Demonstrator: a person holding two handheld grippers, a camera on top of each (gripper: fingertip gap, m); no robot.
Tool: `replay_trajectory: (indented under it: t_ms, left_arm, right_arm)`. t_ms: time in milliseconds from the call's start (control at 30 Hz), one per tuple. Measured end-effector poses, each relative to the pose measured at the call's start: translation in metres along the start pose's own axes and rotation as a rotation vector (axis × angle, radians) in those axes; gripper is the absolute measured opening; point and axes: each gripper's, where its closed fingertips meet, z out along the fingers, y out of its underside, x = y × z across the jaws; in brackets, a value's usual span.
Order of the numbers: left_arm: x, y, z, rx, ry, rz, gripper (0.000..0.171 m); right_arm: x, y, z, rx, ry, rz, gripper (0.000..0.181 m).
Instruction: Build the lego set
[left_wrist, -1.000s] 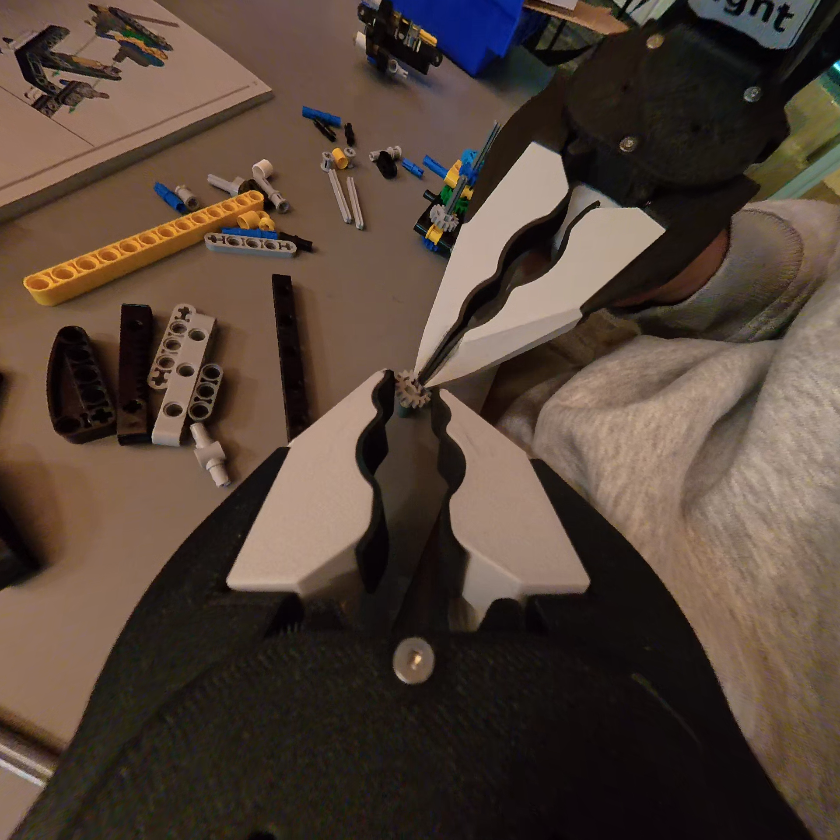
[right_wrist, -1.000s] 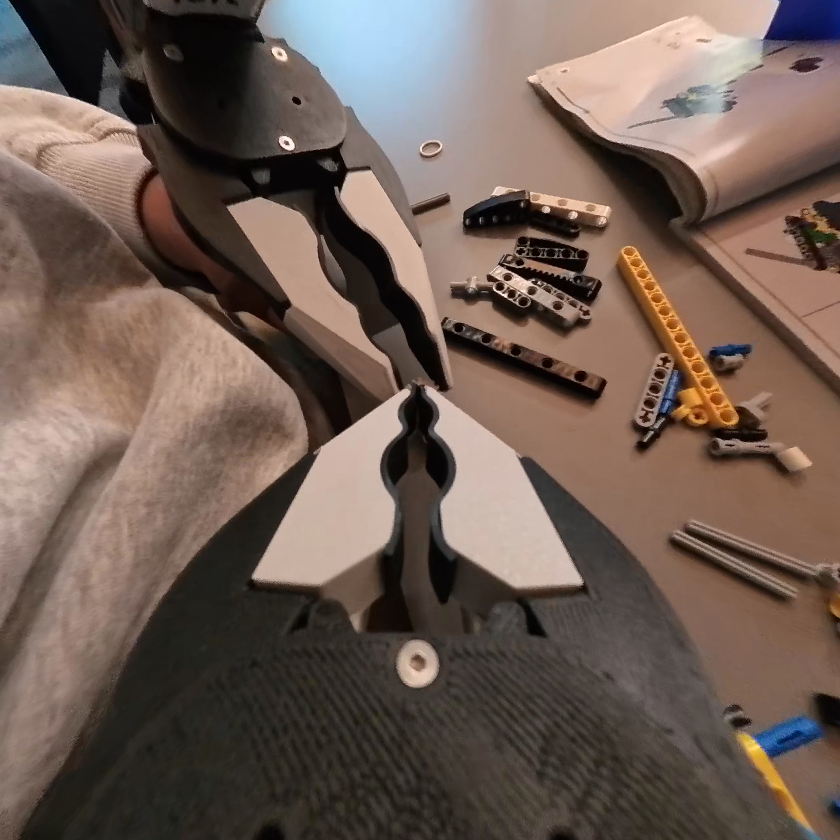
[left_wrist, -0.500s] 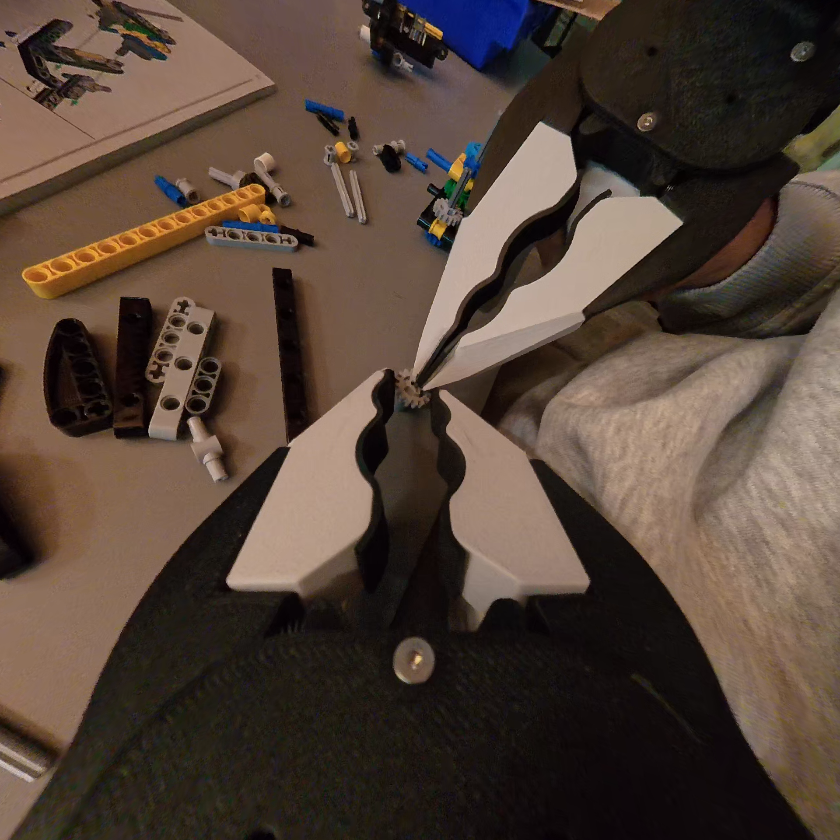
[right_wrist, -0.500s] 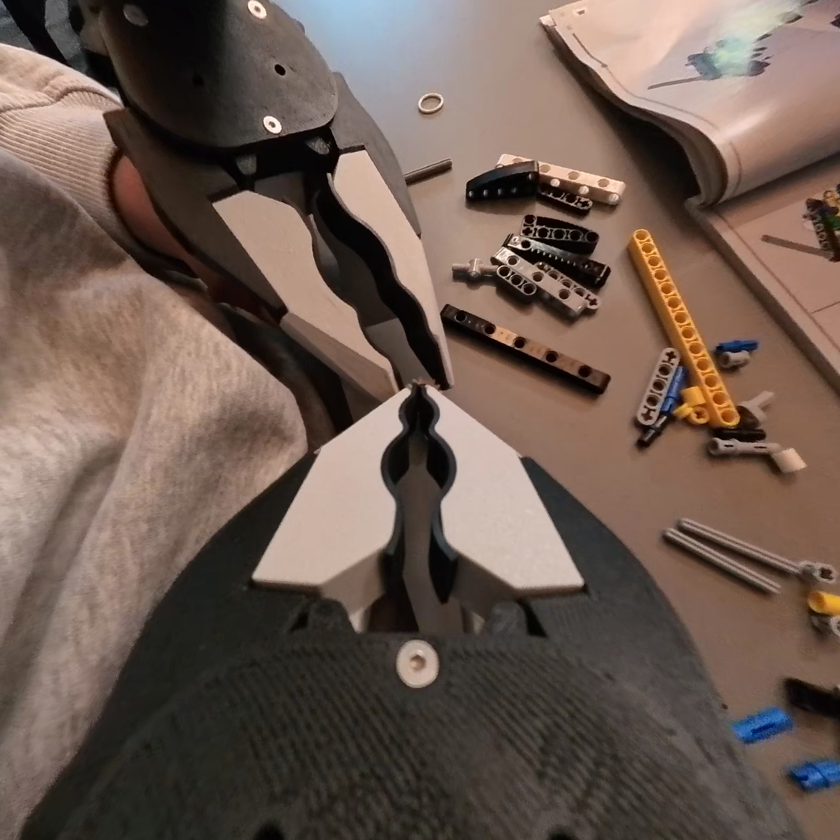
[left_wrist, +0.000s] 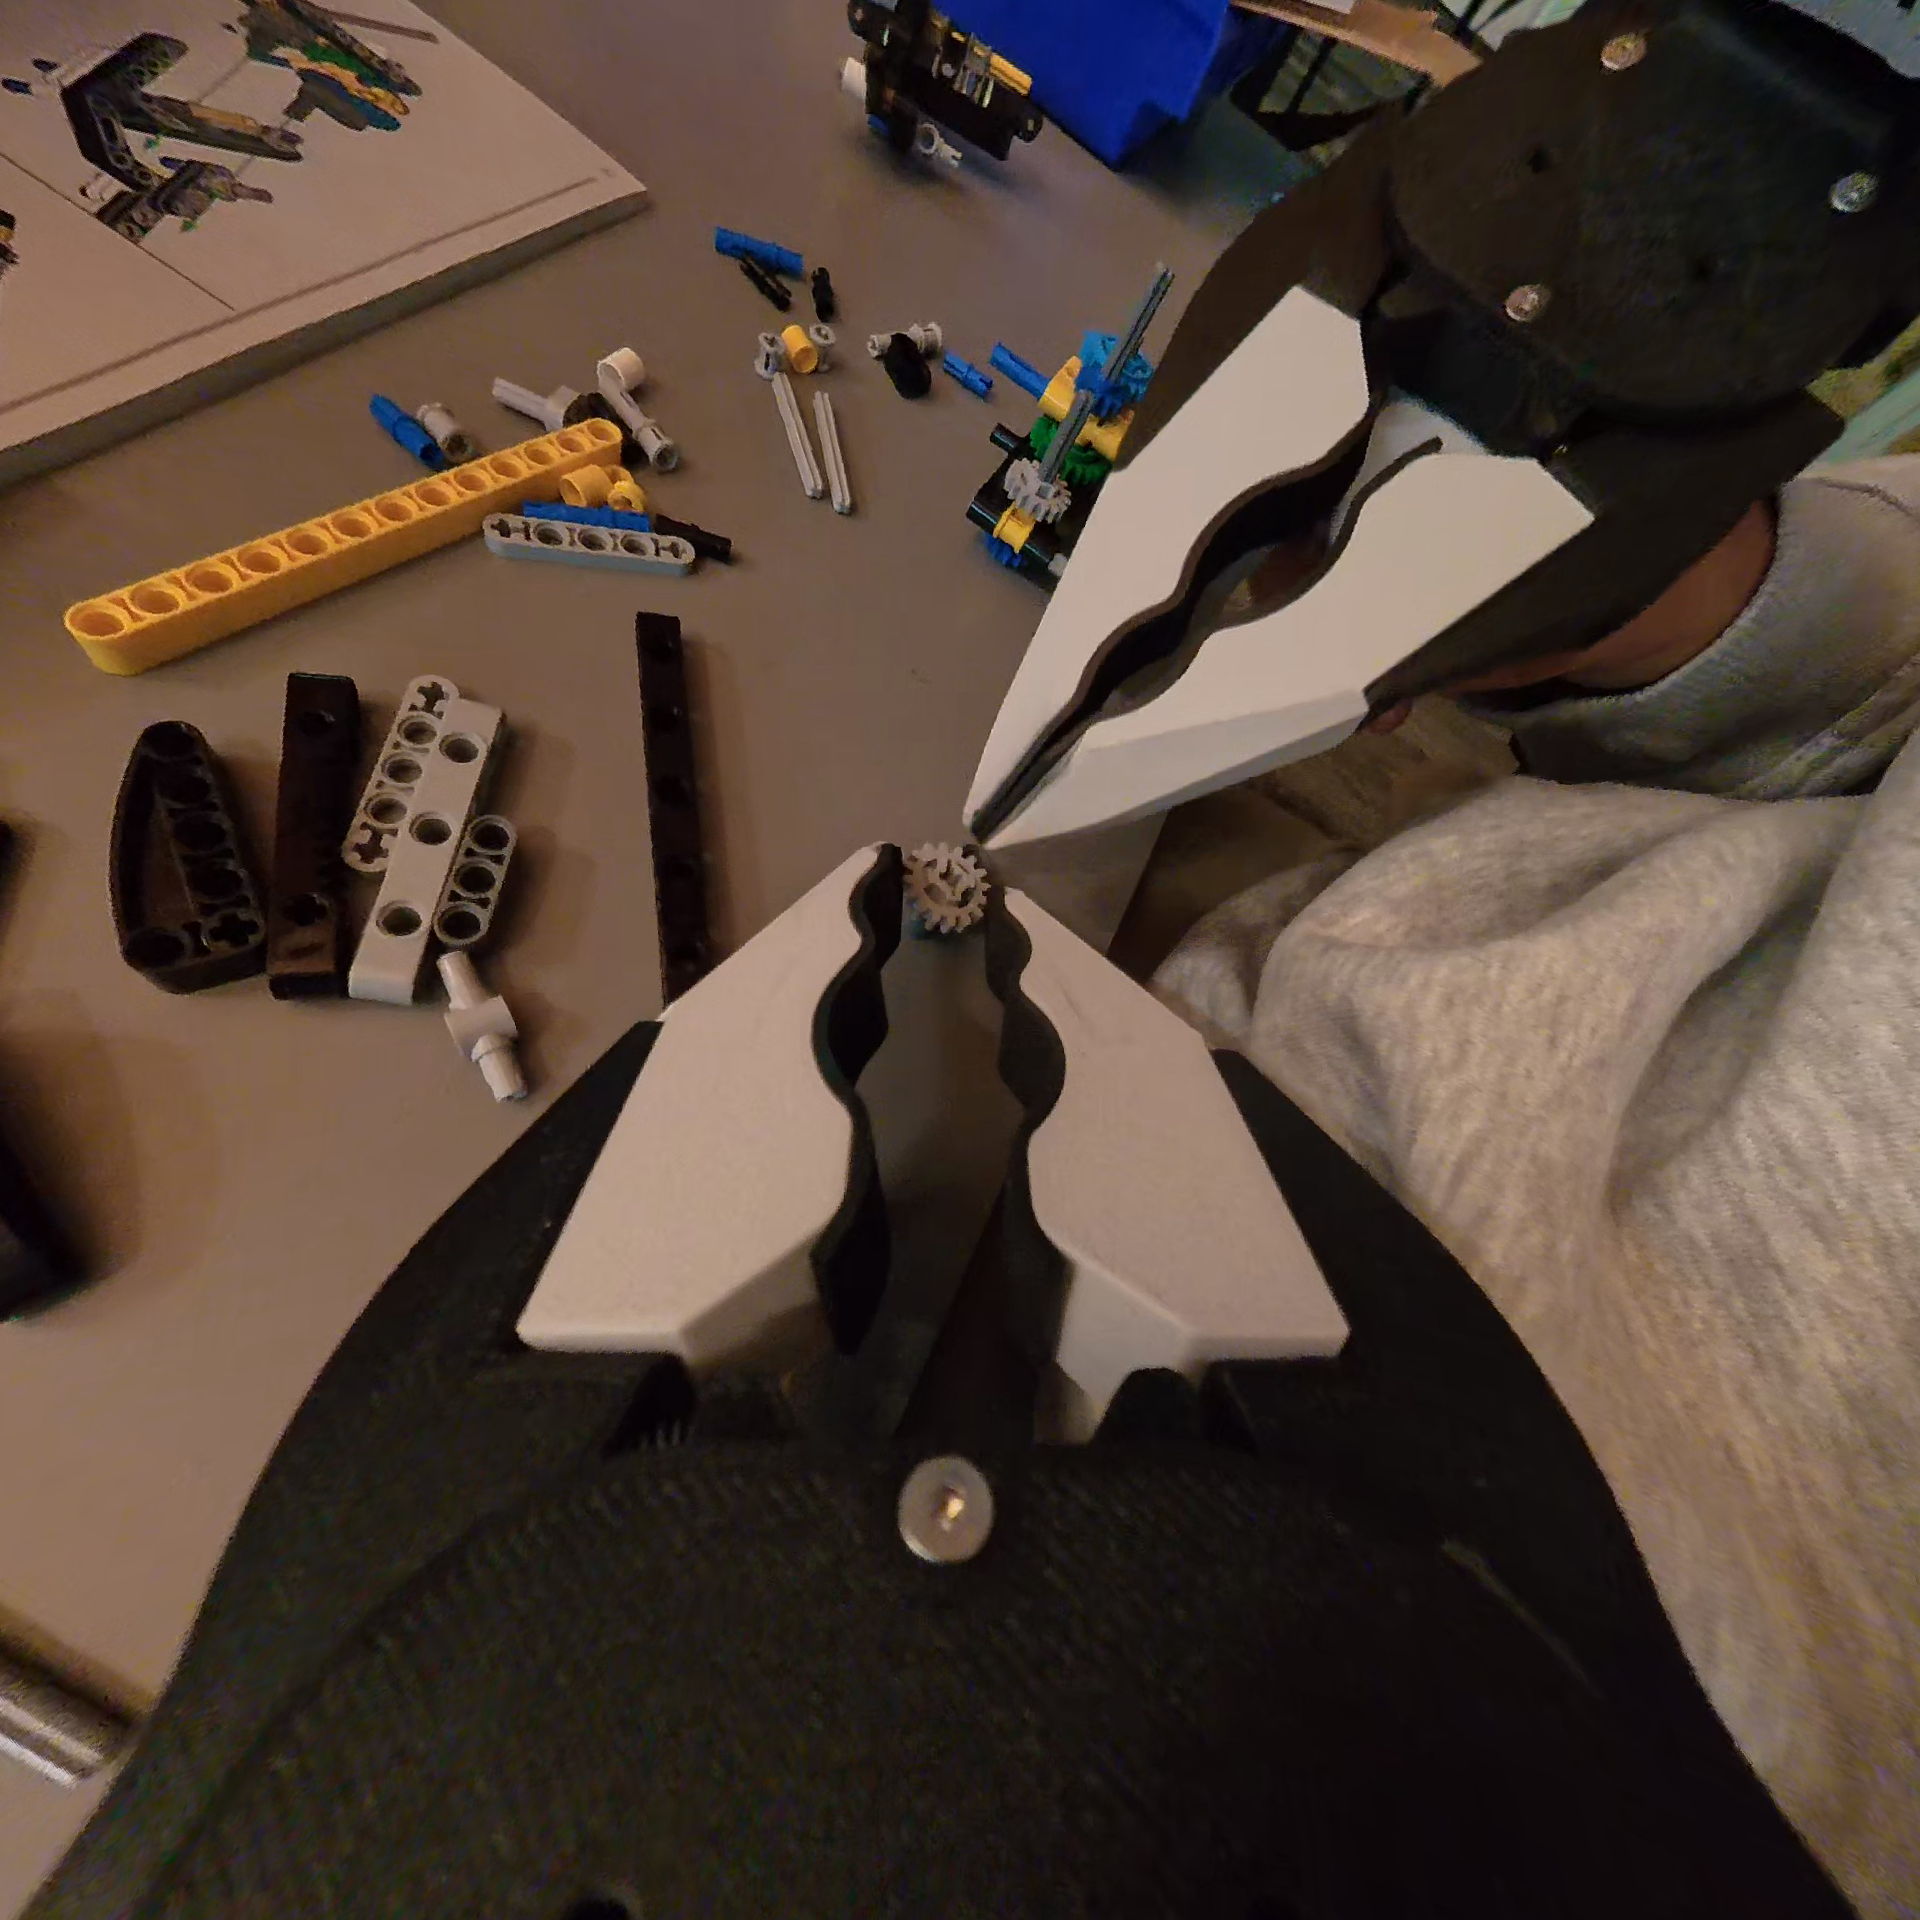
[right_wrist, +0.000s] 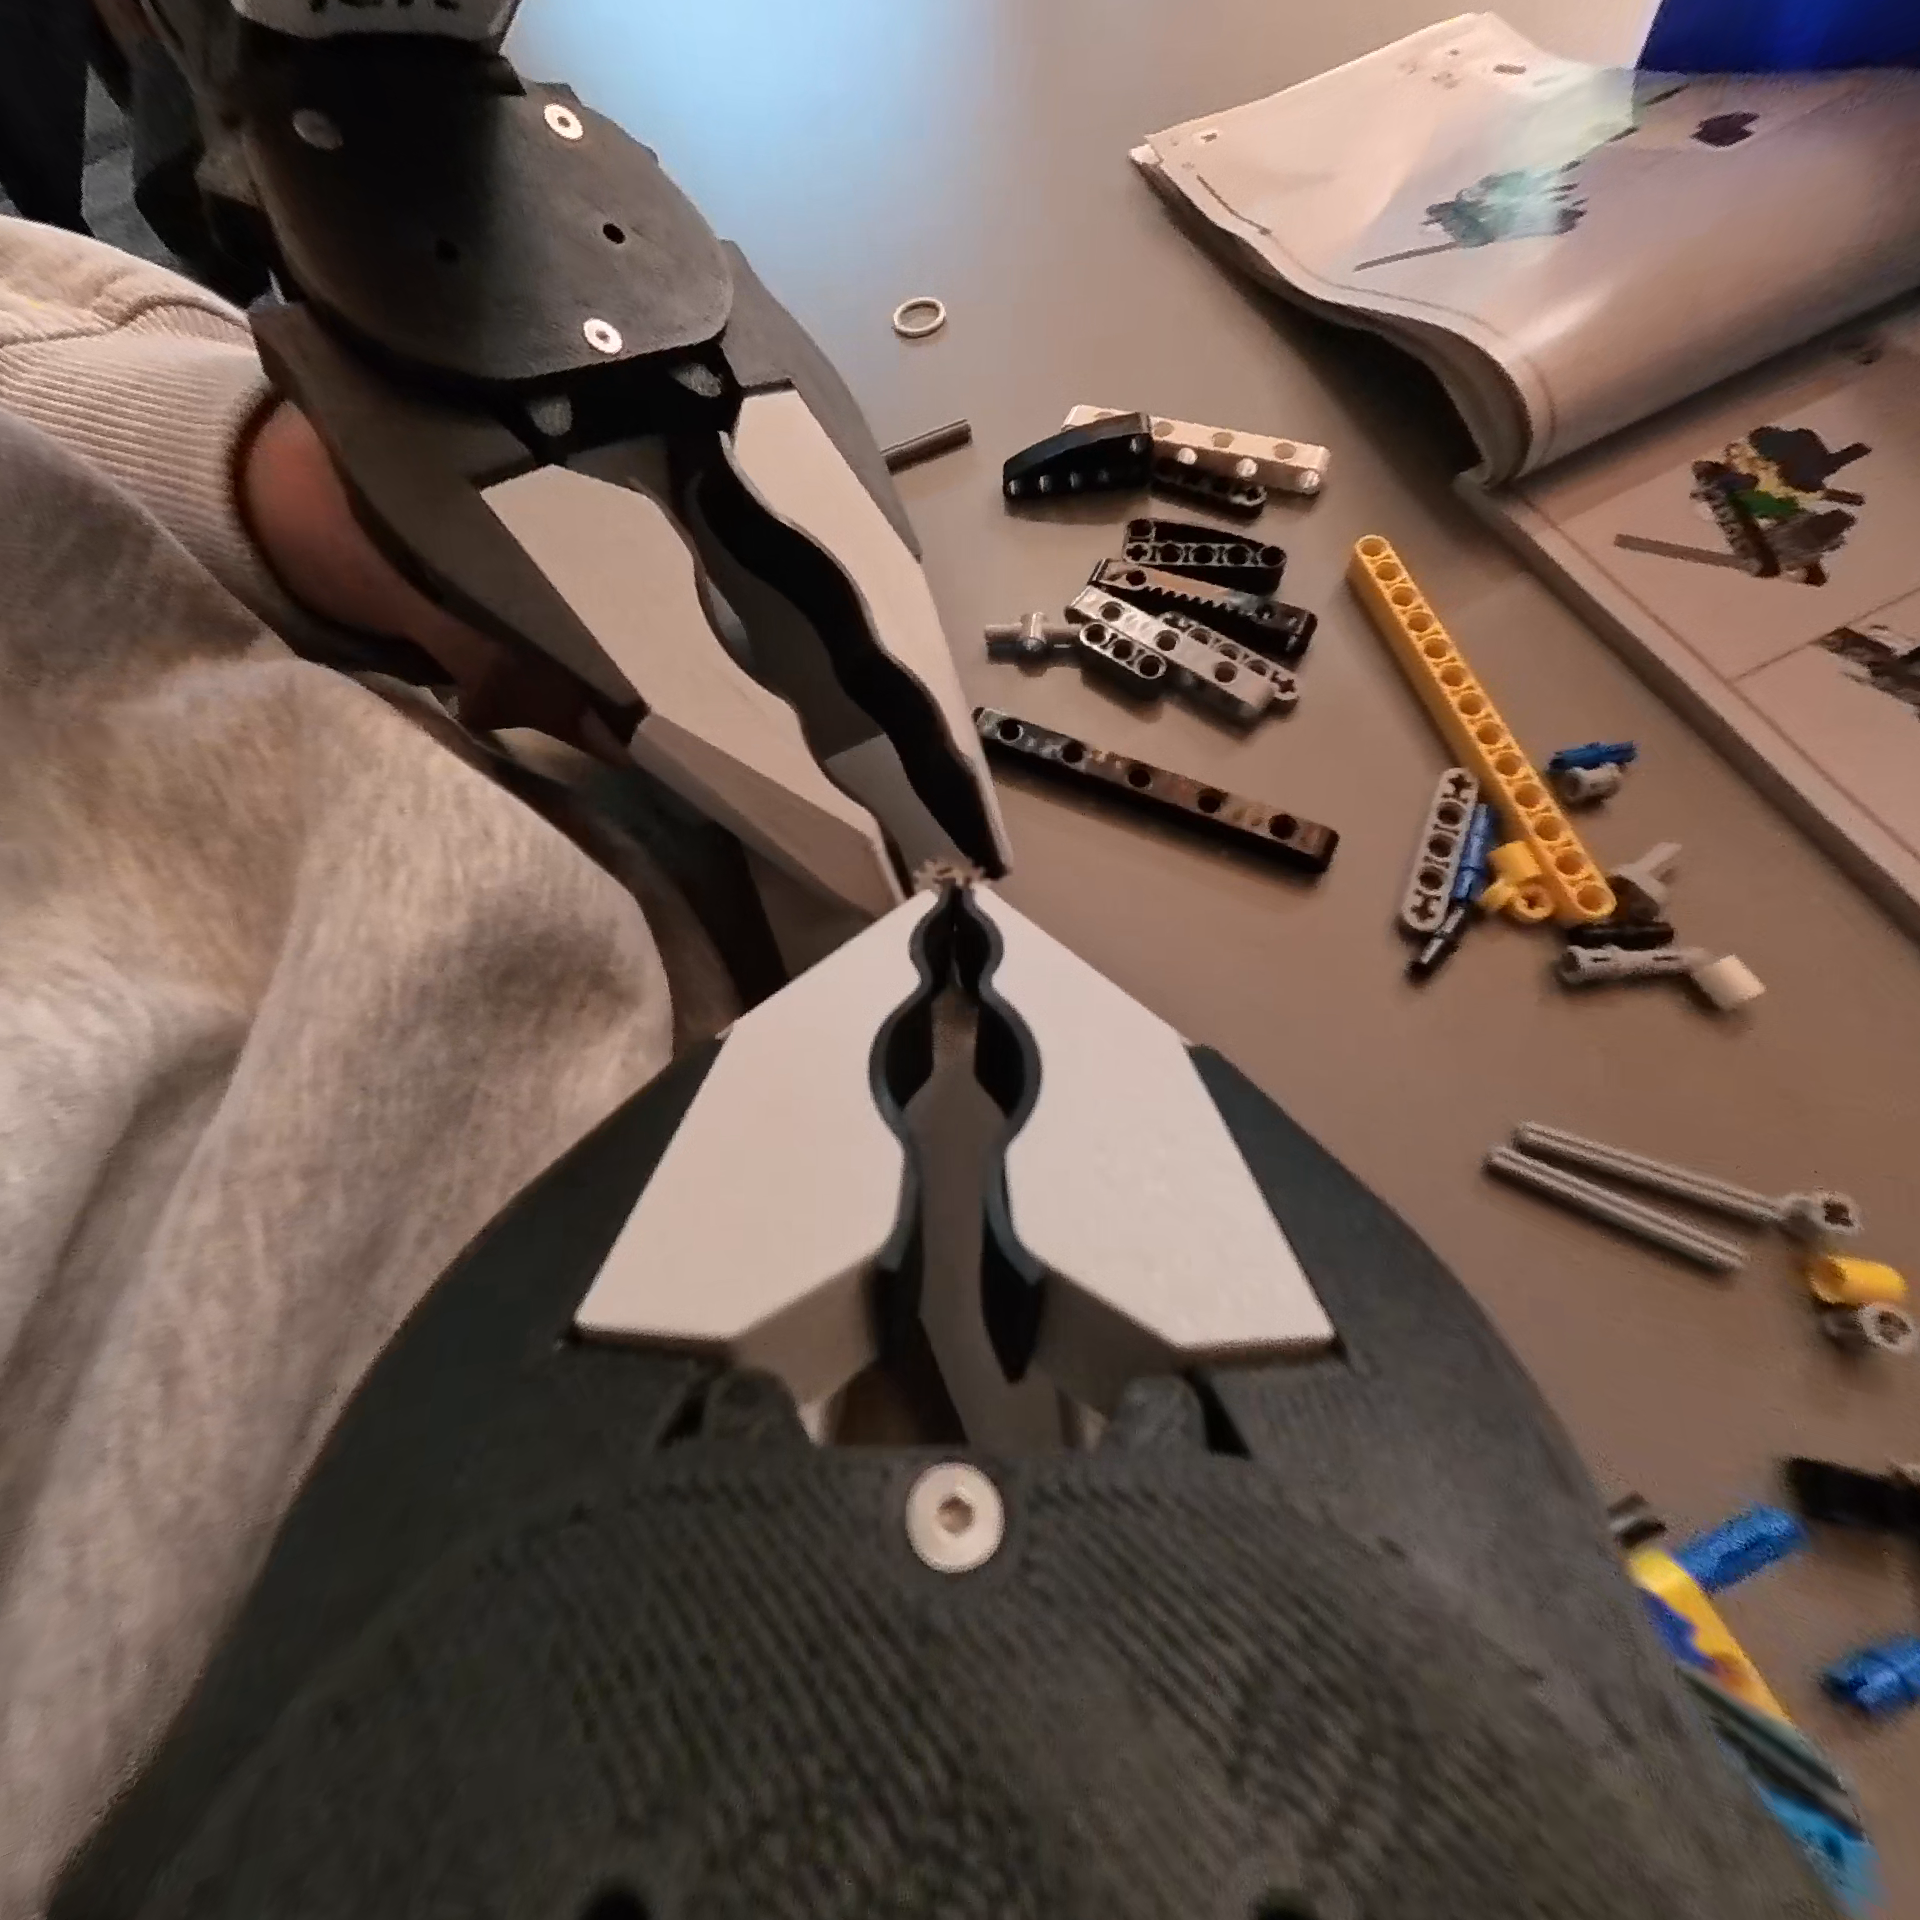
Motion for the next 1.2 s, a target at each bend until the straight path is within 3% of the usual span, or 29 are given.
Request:
replay_trajectory:
  t_ms: [600, 967, 1067, 1200]
  left_arm:
    - [-0.003, 0.002, 0.002, -0.038, -0.032, 0.019, 0.014]
    - [-0.003, 0.001, 0.002, -0.039, -0.030, -0.010, 0.014]
    - [-0.004, -0.004, 0.000, 0.005, 0.011, -0.085, 0.014]
    - [-0.008, -0.026, -0.016, 0.152, 0.073, -0.179, 0.014]
  right_arm:
    - [-0.002, 0.005, 0.010, -0.131, -0.030, -0.008, 0.000]
    - [0.002, 0.004, 0.010, -0.086, 0.025, -0.026, 0.000]
    - [0.017, -0.001, -0.002, -0.037, 0.160, -0.076, 0.018]
    - [0.024, -0.012, -0.019, 0.069, 0.207, -0.038, 0.035]
